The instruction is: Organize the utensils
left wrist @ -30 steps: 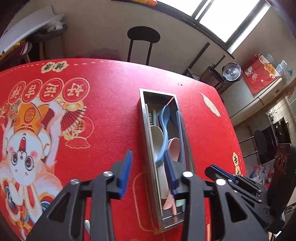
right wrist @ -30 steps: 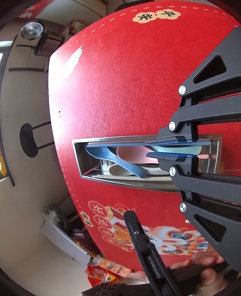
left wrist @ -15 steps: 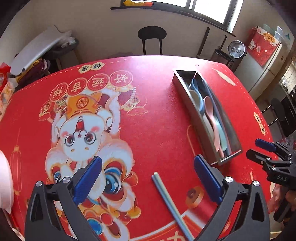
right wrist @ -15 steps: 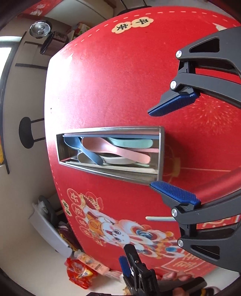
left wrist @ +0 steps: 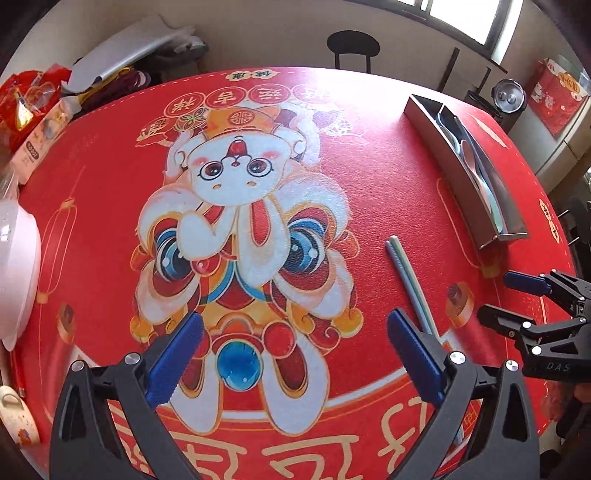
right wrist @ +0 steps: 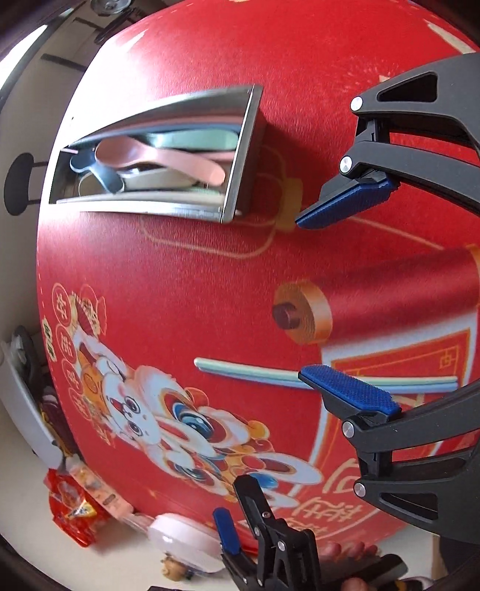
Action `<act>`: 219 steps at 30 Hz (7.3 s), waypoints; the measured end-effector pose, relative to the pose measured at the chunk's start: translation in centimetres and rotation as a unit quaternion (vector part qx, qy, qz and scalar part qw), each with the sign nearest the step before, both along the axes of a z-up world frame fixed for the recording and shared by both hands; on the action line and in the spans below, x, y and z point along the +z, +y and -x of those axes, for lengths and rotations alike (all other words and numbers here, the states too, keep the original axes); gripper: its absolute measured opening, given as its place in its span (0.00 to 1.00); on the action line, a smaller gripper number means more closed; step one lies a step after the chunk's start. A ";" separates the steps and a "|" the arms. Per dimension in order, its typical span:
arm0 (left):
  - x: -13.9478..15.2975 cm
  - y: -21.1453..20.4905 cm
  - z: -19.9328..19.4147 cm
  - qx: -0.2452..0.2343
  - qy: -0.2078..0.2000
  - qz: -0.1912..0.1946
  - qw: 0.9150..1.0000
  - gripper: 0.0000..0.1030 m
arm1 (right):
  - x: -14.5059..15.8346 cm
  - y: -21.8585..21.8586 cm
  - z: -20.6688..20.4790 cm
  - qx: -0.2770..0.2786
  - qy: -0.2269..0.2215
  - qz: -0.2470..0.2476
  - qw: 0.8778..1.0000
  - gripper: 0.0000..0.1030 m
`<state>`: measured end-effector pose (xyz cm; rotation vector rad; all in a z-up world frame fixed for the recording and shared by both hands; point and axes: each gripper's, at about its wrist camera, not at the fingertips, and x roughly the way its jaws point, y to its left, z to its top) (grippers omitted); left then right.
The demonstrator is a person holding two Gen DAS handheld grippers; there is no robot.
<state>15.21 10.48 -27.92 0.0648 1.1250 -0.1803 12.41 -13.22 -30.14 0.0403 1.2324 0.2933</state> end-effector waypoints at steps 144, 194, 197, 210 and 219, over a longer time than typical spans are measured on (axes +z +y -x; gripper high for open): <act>1.7 -2.3 1.3 -0.012 0.032 0.144 0.989 0.05 | 3.9 -3.5 1.1 -0.017 -0.017 -0.087 0.996 0.06; 0.0 -20.7 -19.0 -0.015 0.060 0.193 0.979 0.06 | 1.7 -14.2 -14.5 -0.166 -0.030 -0.075 0.983 0.06; 0.8 -20.2 -18.8 -0.025 0.050 0.186 0.981 0.11 | 1.8 -14.3 -14.5 -0.175 -0.025 -0.073 0.982 0.08; 9.0 -17.3 -15.4 -0.096 -0.073 0.089 0.989 0.45 | 8.6 -15.0 -10.2 -0.188 -0.092 -0.019 0.978 0.08; 16.2 -13.1 -10.6 -0.109 -0.157 0.091 0.977 0.57 | 16.4 -15.2 -4.2 -0.206 -0.185 0.047 0.960 0.09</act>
